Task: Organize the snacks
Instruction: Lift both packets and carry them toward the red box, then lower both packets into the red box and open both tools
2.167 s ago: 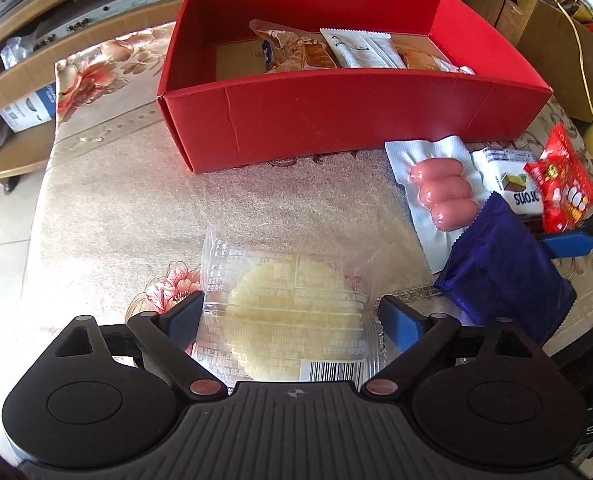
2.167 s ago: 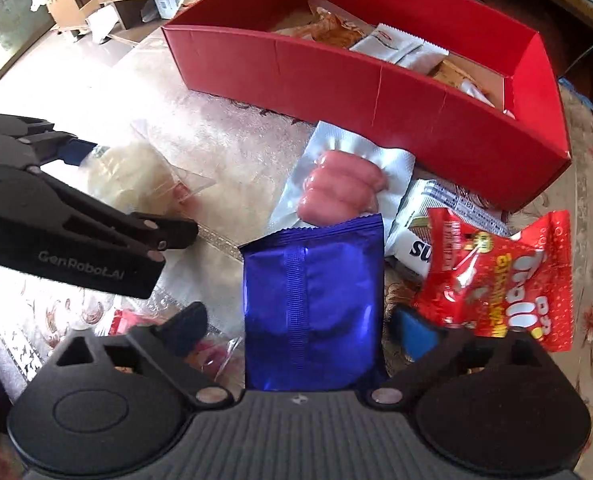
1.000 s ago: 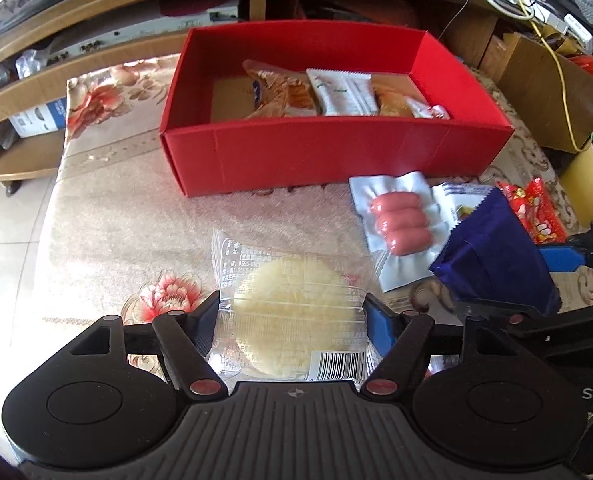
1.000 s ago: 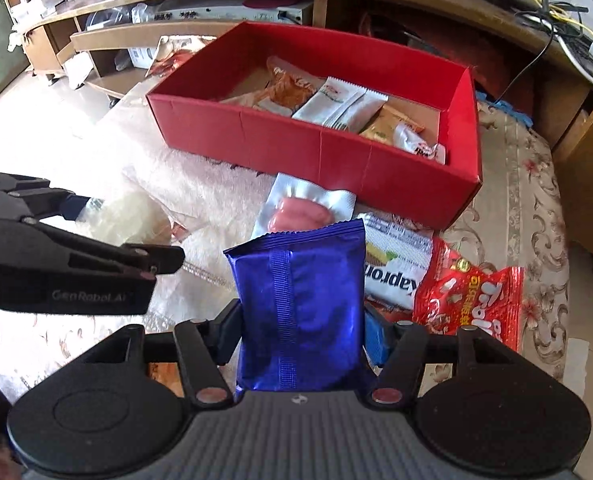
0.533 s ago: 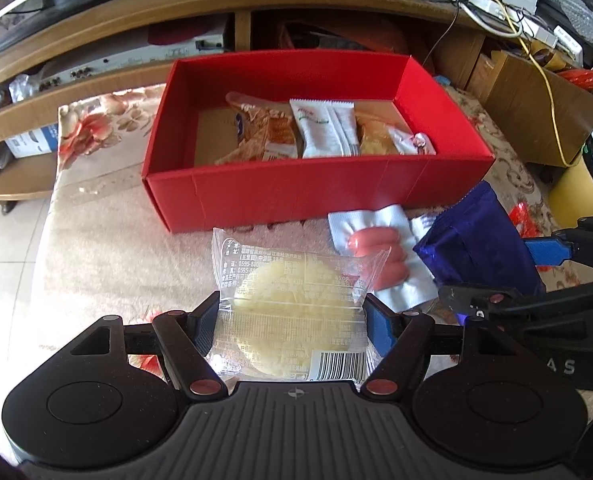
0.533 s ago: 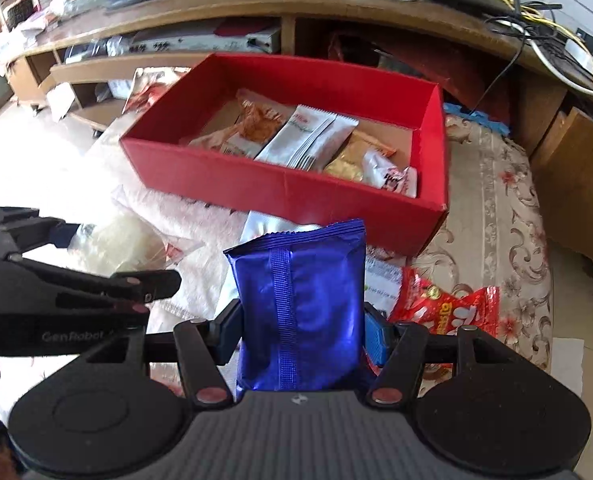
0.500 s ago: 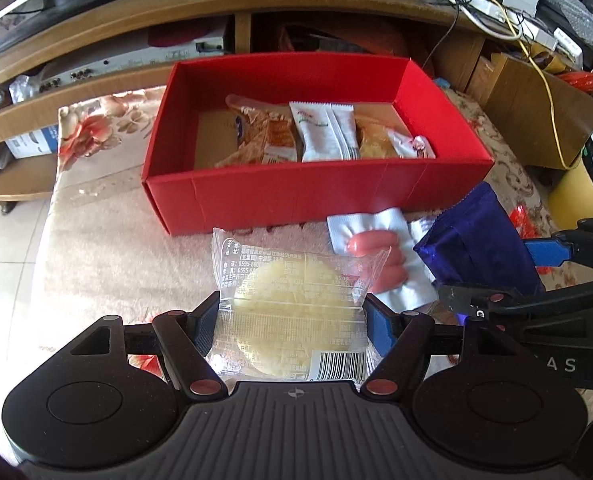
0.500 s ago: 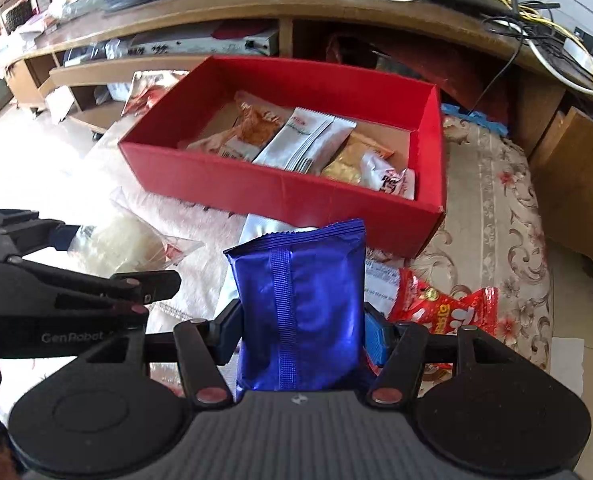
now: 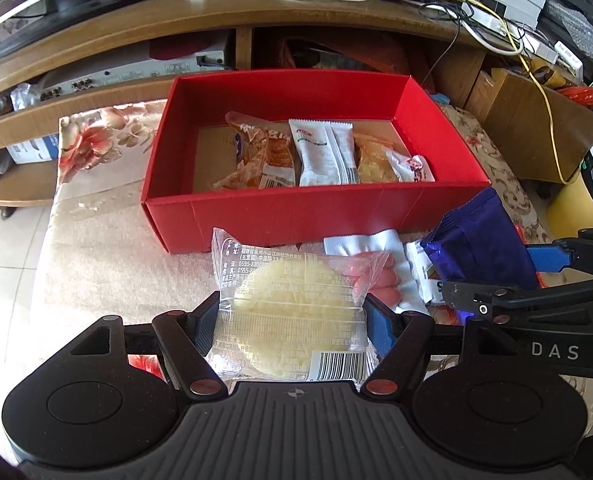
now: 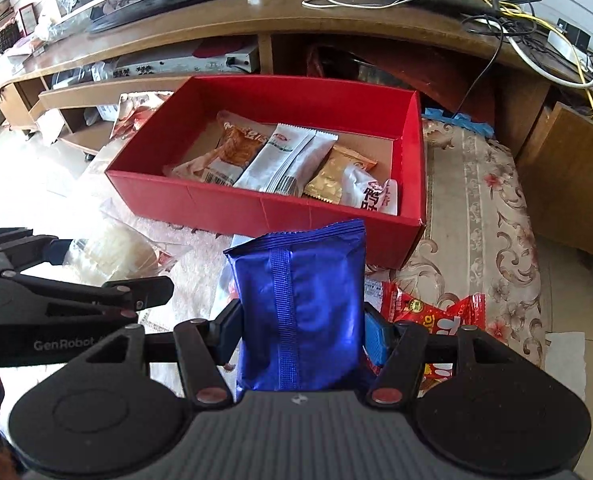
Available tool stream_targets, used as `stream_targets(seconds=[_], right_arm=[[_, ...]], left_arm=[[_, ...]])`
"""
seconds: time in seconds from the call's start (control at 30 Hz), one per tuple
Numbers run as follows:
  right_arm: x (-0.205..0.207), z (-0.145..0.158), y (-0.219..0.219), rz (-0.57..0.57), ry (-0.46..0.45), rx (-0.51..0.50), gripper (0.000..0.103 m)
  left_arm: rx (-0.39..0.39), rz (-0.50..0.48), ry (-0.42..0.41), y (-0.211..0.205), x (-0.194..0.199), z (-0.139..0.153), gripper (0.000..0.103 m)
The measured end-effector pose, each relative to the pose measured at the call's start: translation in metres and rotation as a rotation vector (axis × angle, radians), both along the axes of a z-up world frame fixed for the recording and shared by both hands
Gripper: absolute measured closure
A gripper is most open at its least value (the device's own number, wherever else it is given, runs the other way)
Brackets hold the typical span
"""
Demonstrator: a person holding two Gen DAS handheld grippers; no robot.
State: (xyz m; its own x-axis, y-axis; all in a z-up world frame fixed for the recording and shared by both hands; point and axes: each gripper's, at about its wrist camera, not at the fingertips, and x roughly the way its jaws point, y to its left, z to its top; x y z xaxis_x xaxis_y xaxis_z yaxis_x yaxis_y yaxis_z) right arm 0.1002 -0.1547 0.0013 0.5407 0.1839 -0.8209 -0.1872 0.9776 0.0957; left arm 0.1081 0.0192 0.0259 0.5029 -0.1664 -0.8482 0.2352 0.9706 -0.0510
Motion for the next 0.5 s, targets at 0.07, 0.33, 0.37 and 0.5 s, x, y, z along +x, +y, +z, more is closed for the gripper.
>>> stream_targets(seconds=[0.07,0.33,0.37,0.5], right_arm=[[0.001,0.002,-0.001,-0.007,-0.005,0.007,0.045],[0.010,0.011,-0.008,-0.032,-0.030,0.025,0.045],[0.011,0.012,-0.009,-0.035,-0.034,0.027,0.045],[0.018,0.017,-0.012,-0.044,-0.047,0.032,0.045]], left_arm=[[0.000,0.000,-0.007,-0.002,0.001,0.002,0.026],[0.008,0.001,-0.037,-0.009,0.009,0.010,0.026],[0.009,0.000,-0.041,-0.009,0.010,0.011,0.026],[0.015,0.001,-0.059,-0.012,0.016,0.015,0.027]])
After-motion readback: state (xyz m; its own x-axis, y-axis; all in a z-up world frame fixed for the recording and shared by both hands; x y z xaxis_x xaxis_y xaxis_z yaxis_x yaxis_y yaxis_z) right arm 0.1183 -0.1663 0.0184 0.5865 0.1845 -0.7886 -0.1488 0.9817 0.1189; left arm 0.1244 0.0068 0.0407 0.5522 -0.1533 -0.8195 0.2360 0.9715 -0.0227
